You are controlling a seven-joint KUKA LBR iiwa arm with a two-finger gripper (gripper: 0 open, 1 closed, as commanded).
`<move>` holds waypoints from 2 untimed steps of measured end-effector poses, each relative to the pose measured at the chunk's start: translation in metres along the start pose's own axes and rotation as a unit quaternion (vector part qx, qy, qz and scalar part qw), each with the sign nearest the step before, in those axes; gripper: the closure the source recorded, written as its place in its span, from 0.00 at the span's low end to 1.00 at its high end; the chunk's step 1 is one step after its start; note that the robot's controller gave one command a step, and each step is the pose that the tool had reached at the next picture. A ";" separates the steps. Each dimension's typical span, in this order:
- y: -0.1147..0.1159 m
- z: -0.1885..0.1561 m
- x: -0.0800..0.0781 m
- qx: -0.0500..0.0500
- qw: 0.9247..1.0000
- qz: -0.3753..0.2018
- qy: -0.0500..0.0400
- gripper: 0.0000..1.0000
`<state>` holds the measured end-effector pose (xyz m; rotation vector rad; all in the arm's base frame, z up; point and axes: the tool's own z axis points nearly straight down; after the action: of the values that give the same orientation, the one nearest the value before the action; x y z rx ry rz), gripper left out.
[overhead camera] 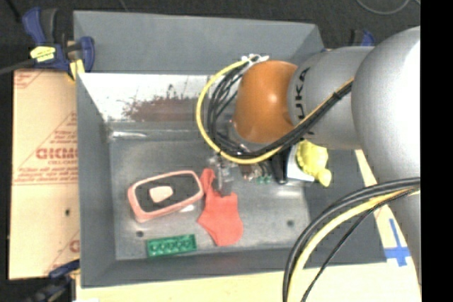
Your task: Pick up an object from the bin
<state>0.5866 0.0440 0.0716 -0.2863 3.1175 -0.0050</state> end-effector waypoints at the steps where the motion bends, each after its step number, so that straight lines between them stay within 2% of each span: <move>1: 0.000 0.000 0.000 0.000 1.000 0.000 0.000 1.00; 2: 0.000 -0.036 0.000 0.000 1.000 -0.011 0.001 1.00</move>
Offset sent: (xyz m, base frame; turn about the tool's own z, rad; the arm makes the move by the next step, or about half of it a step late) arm 0.0012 0.0016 0.0569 -0.0347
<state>0.5865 0.0445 0.1078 -0.3210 3.1170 -0.0059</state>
